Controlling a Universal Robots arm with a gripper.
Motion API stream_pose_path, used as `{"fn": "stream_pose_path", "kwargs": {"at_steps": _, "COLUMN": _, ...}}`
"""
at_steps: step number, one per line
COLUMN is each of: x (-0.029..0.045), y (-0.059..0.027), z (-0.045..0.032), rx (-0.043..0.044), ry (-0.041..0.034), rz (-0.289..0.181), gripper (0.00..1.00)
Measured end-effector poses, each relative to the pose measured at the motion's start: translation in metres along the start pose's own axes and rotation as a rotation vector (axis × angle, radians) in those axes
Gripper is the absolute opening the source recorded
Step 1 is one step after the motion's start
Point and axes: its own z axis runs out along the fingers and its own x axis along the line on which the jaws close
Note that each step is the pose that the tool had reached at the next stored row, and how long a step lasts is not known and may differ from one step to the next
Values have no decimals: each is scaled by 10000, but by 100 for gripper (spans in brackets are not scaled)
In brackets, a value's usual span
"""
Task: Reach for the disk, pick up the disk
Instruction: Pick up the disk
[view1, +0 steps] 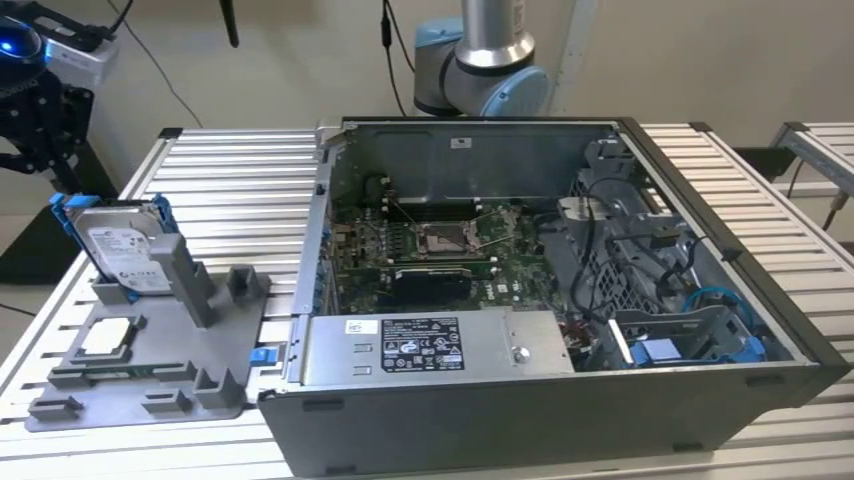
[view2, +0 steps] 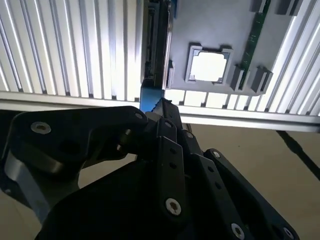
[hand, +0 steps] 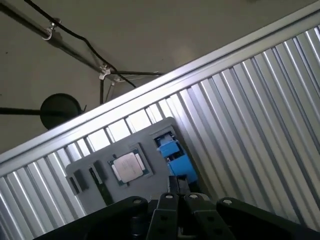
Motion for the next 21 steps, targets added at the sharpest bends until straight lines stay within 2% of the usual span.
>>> {"fn": "stream_pose_path", "kwargs": {"at_steps": 3, "x": 0, "y": 0, "z": 0, "rx": -1, "ry": 15, "rz": -427, "gripper": 0}}
{"fn": "stream_pose_path", "kwargs": {"at_steps": 9, "x": 0, "y": 0, "z": 0, "rx": -1, "ry": 23, "rz": -599, "gripper": 0}}
{"fn": "stream_pose_path", "kwargs": {"at_steps": 14, "x": -1, "y": 0, "z": 1, "rx": 41, "ry": 37, "rz": -1500, "gripper": 0}}
{"fn": "stream_pose_path", "kwargs": {"at_steps": 17, "x": -1, "y": -1, "z": 9, "rx": 138, "ry": 16, "rz": -2008, "gripper": 0}}
{"fn": "stream_pose_path", "kwargs": {"at_steps": 21, "x": 0, "y": -1, "z": 26, "rx": 157, "ry": 27, "rz": -2733, "gripper": 0}}
